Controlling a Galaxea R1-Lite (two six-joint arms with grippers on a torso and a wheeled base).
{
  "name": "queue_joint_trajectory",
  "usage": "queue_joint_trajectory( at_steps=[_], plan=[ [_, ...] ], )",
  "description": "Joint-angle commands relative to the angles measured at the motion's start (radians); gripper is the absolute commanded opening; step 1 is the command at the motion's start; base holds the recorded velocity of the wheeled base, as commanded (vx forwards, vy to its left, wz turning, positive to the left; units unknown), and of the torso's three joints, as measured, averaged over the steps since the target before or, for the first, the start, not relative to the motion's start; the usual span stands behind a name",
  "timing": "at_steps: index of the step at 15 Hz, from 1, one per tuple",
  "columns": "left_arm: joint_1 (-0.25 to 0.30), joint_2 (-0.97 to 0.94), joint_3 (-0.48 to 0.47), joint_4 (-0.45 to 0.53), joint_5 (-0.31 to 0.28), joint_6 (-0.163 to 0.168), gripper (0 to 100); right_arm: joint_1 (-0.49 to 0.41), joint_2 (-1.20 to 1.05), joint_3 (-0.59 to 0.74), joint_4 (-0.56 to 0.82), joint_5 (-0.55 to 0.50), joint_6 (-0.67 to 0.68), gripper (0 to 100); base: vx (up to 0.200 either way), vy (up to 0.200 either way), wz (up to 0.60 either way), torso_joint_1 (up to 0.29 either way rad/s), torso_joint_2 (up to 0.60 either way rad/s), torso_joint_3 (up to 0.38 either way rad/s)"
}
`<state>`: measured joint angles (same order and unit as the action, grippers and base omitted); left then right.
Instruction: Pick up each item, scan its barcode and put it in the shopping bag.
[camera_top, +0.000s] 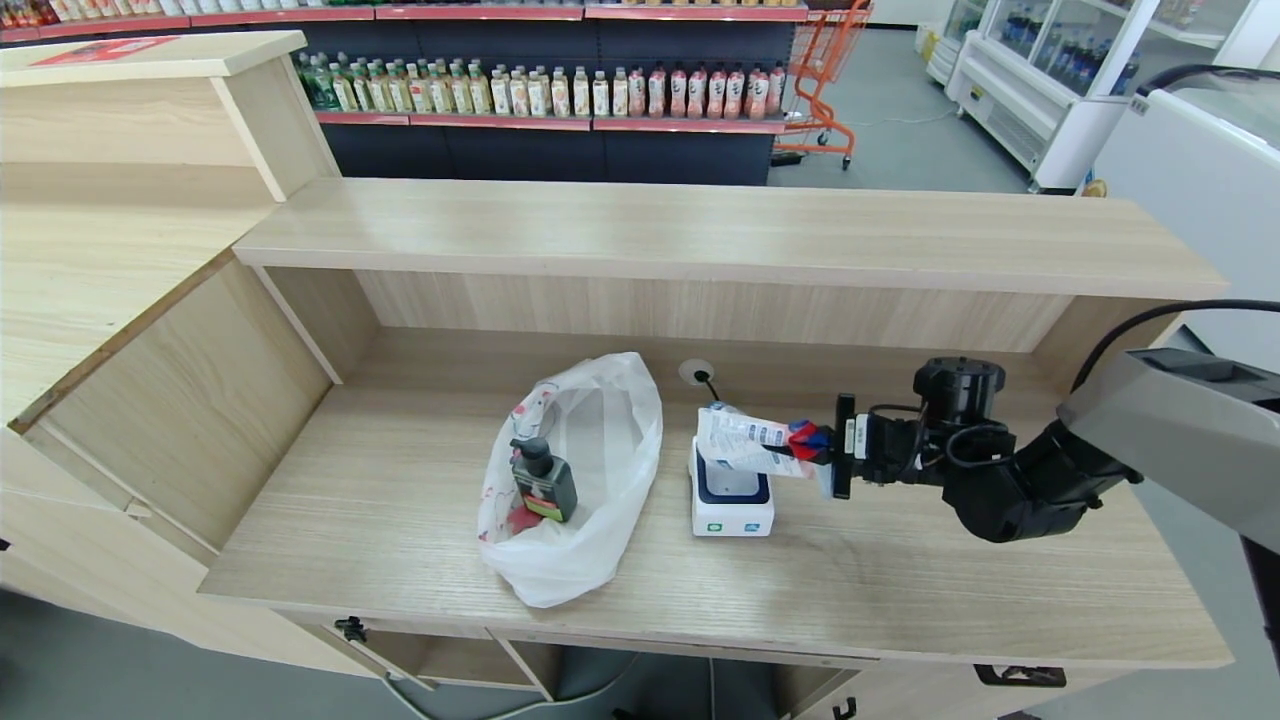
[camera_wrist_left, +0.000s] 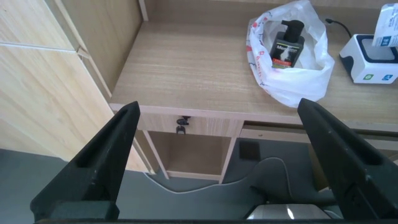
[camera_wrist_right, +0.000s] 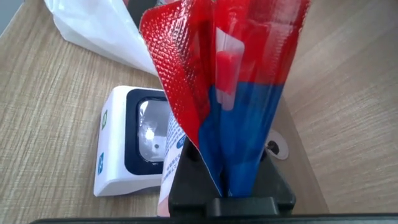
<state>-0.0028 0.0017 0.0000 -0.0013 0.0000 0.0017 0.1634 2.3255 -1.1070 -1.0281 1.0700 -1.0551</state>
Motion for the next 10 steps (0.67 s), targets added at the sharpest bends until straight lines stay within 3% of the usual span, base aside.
queue_joint_trajectory(
  at_steps=[1, 3, 5, 6, 8, 10],
  plan=[
    [0.001, 0.000, 0.000, 0.000, 0.000, 0.000, 100, -0.004, -0.064, 0.006, 0.008, -0.001, 0.052, 0, 0.000, 0.000, 0.00, 0.000, 0.00, 0.000],
    [0.000, 0.000, 0.000, 0.000, 0.000, 0.001, 100, -0.015, -0.245, 0.069, 0.052, -0.068, 0.251, 0, 0.000, 0.000, 0.00, 0.000, 0.00, 0.000],
    [0.000, 0.000, 0.000, 0.000, 0.000, 0.000, 100, -0.005, -0.479, 0.165, 0.118, -0.286, 0.547, 0, 0.000, 0.000, 0.00, 0.000, 0.00, 0.000],
    [0.000, 0.000, 0.000, 0.000, 0.000, 0.000, 100, 0.007, -0.537, 0.199, 0.141, -0.349, 0.626, 0, 0.000, 0.000, 0.00, 0.000, 0.00, 0.000],
    [0.000, 0.000, 0.000, 0.000, 0.000, 0.000, 100, 0.107, -0.759, 0.326, 0.336, -0.611, 0.916, 0, 0.000, 0.000, 0.00, 0.000, 0.00, 0.000],
    [0.000, 0.000, 0.000, 0.000, 0.000, 0.000, 100, 0.168, -0.827, 0.352, 0.447, -0.733, 1.069, 0, 0.000, 0.000, 0.00, 0.000, 0.00, 0.000]
  ],
)
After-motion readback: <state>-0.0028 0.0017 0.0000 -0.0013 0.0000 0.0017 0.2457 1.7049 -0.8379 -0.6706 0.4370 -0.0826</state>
